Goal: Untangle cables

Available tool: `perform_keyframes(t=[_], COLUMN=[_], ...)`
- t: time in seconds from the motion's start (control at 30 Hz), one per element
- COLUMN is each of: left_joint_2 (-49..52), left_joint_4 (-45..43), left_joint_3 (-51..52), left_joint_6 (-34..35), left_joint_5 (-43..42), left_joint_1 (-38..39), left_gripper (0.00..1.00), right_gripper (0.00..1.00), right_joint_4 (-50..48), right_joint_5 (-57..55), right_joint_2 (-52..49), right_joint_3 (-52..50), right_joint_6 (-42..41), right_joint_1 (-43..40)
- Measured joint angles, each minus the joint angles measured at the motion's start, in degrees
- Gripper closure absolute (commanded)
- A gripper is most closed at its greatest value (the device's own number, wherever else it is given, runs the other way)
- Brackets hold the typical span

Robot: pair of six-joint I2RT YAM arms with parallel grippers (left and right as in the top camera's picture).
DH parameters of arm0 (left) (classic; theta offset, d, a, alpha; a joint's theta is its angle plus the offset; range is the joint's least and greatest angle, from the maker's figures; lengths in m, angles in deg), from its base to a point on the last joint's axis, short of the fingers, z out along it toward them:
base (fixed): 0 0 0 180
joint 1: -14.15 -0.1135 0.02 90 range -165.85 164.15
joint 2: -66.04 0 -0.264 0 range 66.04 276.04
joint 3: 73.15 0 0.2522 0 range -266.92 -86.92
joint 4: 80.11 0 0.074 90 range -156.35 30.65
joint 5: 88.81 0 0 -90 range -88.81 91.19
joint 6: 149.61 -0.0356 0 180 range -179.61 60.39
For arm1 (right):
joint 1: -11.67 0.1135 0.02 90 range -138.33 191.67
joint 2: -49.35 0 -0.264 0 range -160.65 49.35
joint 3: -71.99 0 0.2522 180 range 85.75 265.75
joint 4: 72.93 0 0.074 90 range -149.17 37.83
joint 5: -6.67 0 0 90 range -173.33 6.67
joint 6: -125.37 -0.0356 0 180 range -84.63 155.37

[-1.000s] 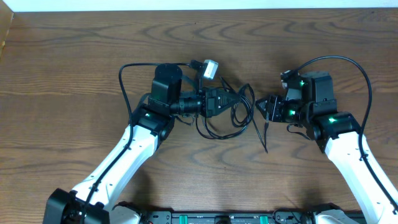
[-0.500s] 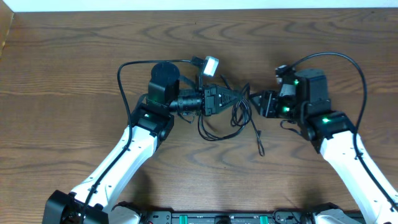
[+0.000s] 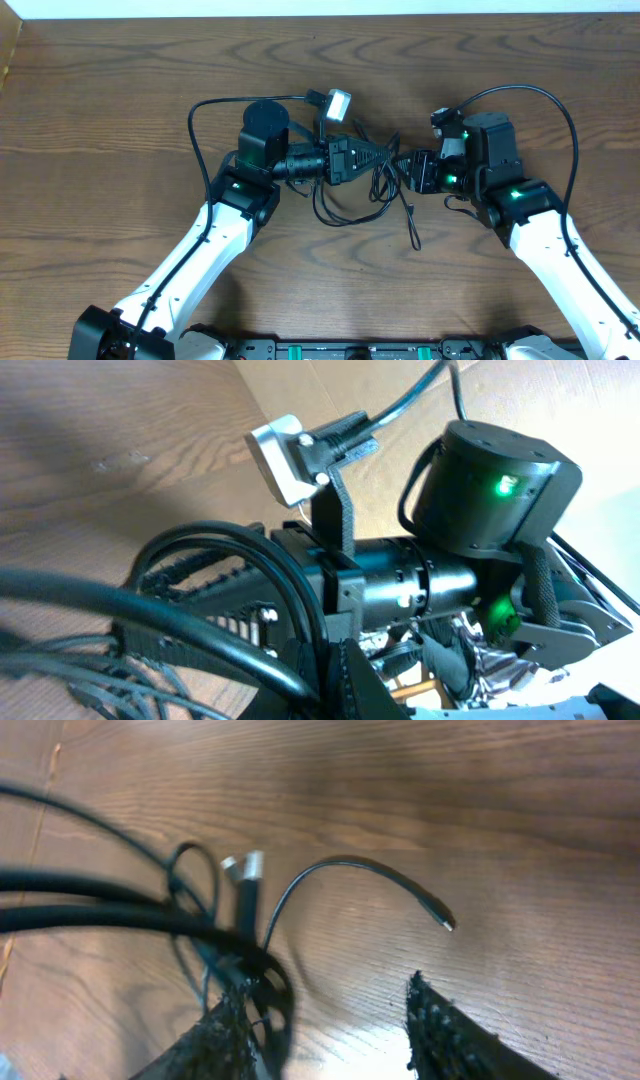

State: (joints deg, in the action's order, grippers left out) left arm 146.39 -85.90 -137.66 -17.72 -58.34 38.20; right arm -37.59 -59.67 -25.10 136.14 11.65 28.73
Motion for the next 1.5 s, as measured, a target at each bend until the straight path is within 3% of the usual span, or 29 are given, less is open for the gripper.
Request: perform_keyframes(t=[0.17, 0.5, 0.63, 0.7, 0.93, 1.13, 1.37, 1.43, 1.5], left_joint_2=[0.0, 0.0, 0.0, 0.0, 0.0, 0.0, 0.0, 0.0, 0.0], left_joint_4=[0.0, -1.9, -3.5, -3.5, -3.4, -2.5, 10.6, 14.6, 16.6], left_joint_3=[0.0, 0.0, 0.0, 0.0, 0.0, 0.0, 0.0, 0.0, 0.0], left_joint_6=[-0.1, -0.2, -0.2, -0.6, -2.6, -5.0, -6.3, -6.7, -6.6], left_joint_5=[1.0, -6.3, -9.6, -10.7, -12.2, -12.0, 2.5, 7.9, 12.3], left_joint_1=[0.0, 0.9, 0.9, 0.9, 0.9, 0.9, 1.1, 1.1, 1.1], left_gripper=[0.92, 0.92, 0.92, 0.92, 0.91, 0.85, 0.53, 0.29, 0.23], right_gripper=[0.47, 0.63, 0.91, 0.98, 0.99, 0.99, 0.99, 0.99, 0.99], right_joint_4=[-0.2, -2.2, -2.1, -2.7, -9.4, -11.1, -8.1, -7.2, -7.1], right_joint_5=[1.0, -10.2, -17.7, -19.5, -22.4, -23.2, -23.2, -22.6, -21.1], right_joint_2=[0.9, 0.9, 1.0, 1.0, 1.3, 4.4, 12.6, 14.3, 15.3], right_joint_3=[0.0, 0.0, 0.0, 0.0, 0.0, 0.0, 0.0, 0.0, 0.0], right_joint_6=[0.3, 0.5, 0.6, 0.6, 1.8, 2.2, 2.4, 2.5, 2.5], right_joint_1=[0.0, 0.0, 0.0, 0.0, 0.3, 0.3, 0.2, 0.2, 0.2])
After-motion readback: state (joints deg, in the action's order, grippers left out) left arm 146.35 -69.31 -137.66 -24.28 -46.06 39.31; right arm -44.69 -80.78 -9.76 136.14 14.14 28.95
